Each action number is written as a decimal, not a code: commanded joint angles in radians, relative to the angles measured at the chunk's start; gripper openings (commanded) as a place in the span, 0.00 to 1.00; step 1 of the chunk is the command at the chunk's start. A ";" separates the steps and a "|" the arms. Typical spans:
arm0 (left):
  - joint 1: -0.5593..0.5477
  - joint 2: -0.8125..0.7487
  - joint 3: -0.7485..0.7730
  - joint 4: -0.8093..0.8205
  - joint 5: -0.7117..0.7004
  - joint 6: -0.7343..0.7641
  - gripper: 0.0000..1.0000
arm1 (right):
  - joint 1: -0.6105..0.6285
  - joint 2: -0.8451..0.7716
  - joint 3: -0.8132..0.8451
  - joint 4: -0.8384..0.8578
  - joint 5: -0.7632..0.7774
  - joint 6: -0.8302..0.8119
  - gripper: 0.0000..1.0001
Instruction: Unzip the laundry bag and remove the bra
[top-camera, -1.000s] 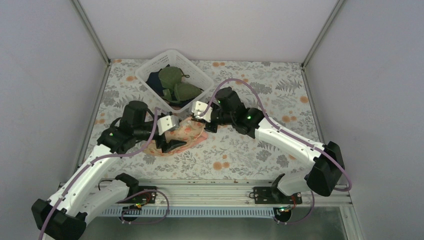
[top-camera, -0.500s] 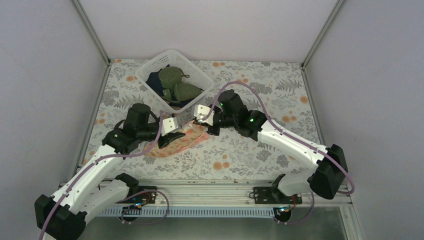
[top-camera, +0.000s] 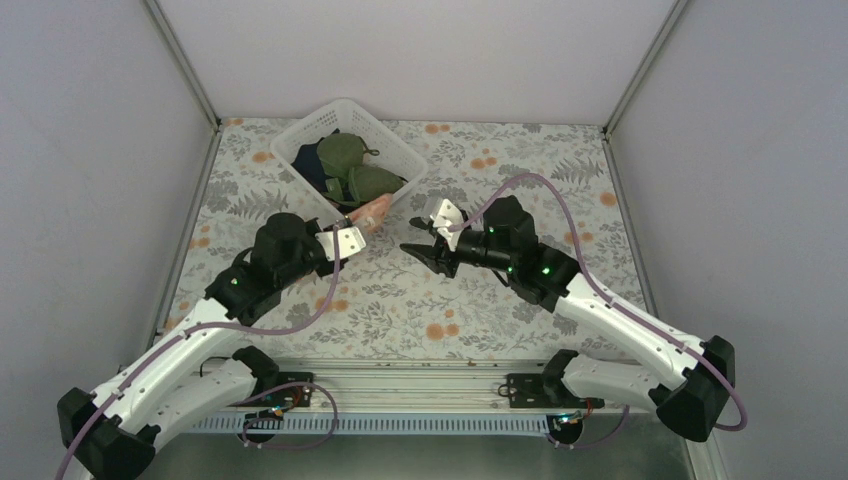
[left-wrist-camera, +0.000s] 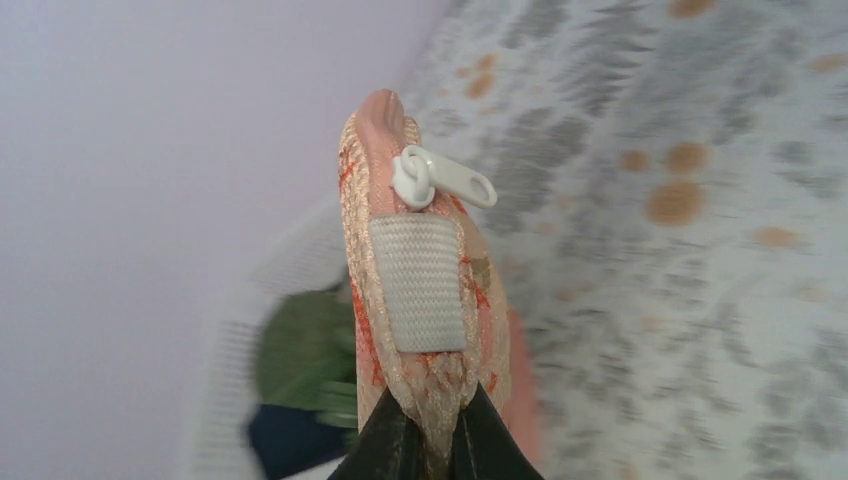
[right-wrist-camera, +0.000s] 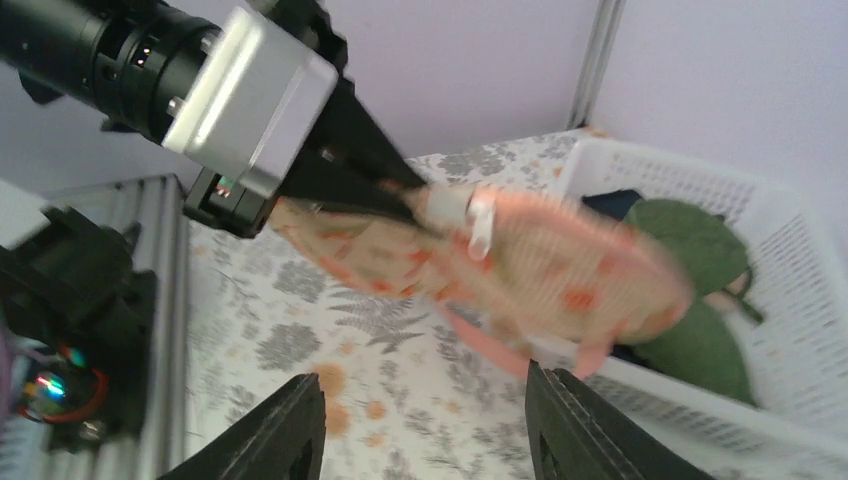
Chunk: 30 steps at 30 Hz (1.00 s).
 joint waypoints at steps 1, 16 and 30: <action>-0.018 -0.074 -0.009 0.277 -0.254 0.228 0.02 | 0.000 0.029 -0.026 0.110 -0.078 0.305 0.53; -0.034 -0.191 -0.257 0.895 -0.159 0.956 0.02 | -0.001 0.190 0.120 0.276 -0.138 0.328 0.56; -0.034 -0.193 -0.278 0.904 -0.096 1.067 0.02 | -0.001 0.288 0.184 0.358 -0.240 0.210 0.70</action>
